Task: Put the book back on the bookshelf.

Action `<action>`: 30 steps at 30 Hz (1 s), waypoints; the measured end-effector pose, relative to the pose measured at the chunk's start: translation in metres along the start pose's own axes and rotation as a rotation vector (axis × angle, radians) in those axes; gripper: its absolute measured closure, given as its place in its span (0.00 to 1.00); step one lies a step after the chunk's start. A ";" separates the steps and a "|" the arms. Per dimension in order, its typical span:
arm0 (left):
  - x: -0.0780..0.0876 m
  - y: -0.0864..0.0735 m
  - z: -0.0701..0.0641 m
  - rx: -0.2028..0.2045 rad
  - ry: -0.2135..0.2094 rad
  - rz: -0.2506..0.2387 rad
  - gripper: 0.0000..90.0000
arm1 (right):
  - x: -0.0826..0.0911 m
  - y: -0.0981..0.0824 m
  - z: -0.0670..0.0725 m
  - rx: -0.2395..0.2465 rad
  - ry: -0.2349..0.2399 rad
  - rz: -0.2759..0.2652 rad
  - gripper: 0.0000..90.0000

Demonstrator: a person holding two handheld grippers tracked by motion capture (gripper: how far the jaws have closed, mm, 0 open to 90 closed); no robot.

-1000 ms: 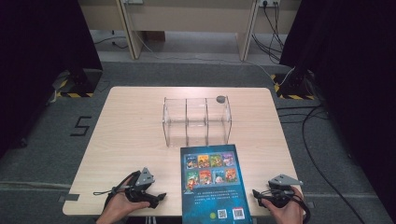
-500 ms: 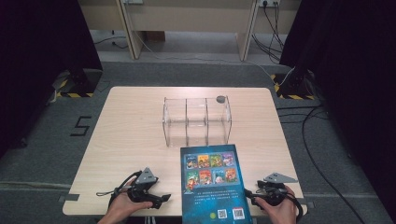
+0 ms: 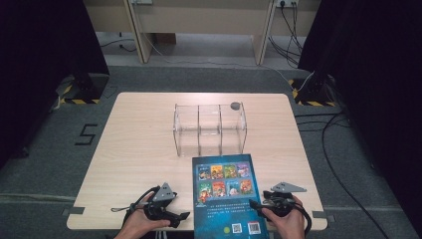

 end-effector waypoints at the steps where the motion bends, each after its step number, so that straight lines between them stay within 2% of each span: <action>1: 0.000 0.000 0.000 0.004 -0.001 -0.001 0.17 | -0.001 0.000 0.001 0.001 0.001 -0.002 0.33; 5: 0.000 0.000 0.001 0.014 -0.002 -0.008 0.17 | -0.003 0.001 0.004 -0.009 0.016 -0.003 0.33; 8: 0.000 0.000 0.001 0.015 -0.001 -0.008 0.17 | -0.006 0.002 0.007 -0.028 0.045 -0.013 0.31; 14: 0.000 0.000 0.001 0.035 -0.021 -0.016 0.18 | -0.007 0.003 0.011 -0.070 0.033 -0.015 0.29; 17: -0.001 0.001 -0.001 0.027 -0.017 -0.014 0.18 | -0.009 0.003 0.012 -0.082 0.047 -0.022 0.32; 20: -0.003 0.002 -0.003 0.024 -0.026 -0.017 0.20 | -0.010 0.003 0.013 -0.090 0.041 -0.026 0.32; 25: -0.010 0.006 -0.014 -0.007 -0.057 -0.023 0.22 | -0.013 0.006 0.016 -0.092 0.025 -0.030 0.29; 26: -0.011 0.007 -0.016 -0.008 -0.067 -0.028 0.24 | -0.014 0.006 0.016 -0.103 0.029 -0.038 0.29; 27: -0.014 0.008 -0.022 -0.011 -0.101 -0.042 0.24 | -0.015 0.006 0.016 -0.123 0.042 -0.044 0.29; 28: -0.015 0.008 -0.025 -0.004 -0.096 -0.039 0.25 | -0.016 0.006 0.016 -0.152 0.064 -0.053 0.29; 30: -0.016 0.009 -0.028 -0.027 -0.069 -0.028 0.24 | -0.016 0.005 0.015 -0.217 0.092 -0.079 0.29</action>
Point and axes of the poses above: each handheld gripper's, and its own axes: x roughly backward along the jaws, y roughly out of its top, z roughly to its left, the point moved 1 cm from there along -x, roughly forward along the jaws, and after that the axes turned 1 degree about z, right-handed, at the moved point
